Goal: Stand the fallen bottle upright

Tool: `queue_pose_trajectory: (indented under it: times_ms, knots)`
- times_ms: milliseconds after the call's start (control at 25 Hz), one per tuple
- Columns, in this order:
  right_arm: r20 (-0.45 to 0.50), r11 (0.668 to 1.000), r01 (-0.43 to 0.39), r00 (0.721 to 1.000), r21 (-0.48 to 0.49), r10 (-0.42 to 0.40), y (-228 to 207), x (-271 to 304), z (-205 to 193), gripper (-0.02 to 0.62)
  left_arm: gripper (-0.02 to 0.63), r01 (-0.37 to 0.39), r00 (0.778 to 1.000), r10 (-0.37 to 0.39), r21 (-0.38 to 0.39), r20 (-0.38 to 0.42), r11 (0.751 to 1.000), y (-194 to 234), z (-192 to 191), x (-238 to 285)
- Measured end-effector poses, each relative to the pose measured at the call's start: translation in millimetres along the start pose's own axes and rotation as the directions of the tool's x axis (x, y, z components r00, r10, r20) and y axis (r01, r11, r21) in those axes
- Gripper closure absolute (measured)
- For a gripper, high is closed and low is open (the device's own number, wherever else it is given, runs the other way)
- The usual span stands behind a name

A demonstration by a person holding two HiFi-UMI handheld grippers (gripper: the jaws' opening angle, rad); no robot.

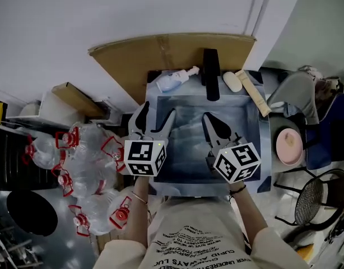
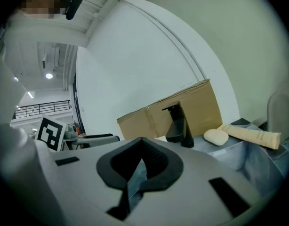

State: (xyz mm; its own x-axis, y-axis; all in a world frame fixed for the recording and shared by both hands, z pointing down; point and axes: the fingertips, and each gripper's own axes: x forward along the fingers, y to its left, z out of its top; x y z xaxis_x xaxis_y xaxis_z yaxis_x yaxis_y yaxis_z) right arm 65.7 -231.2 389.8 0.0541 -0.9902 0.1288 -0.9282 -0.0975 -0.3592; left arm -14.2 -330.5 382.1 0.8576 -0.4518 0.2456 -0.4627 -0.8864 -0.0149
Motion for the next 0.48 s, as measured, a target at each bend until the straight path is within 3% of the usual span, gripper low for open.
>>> queue_pose_trajectory:
  times_ms: [280, 480]
  knots:
    - [0.018, 0.996, 0.084, 0.996, 0.013, -0.084, -8, 17, -10, 0.591, 0.290, 0.129, 0.990, -0.123, 0.097, -0.063, 0.987, 8, -3, 48]
    - [0.022, 0.994, 0.112, 0.993, 0.012, -0.112, -10, 25, -17, 0.591, 0.290, 0.213, 0.972, -0.189, 0.197, -0.137, 0.957, 8, -9, 75]
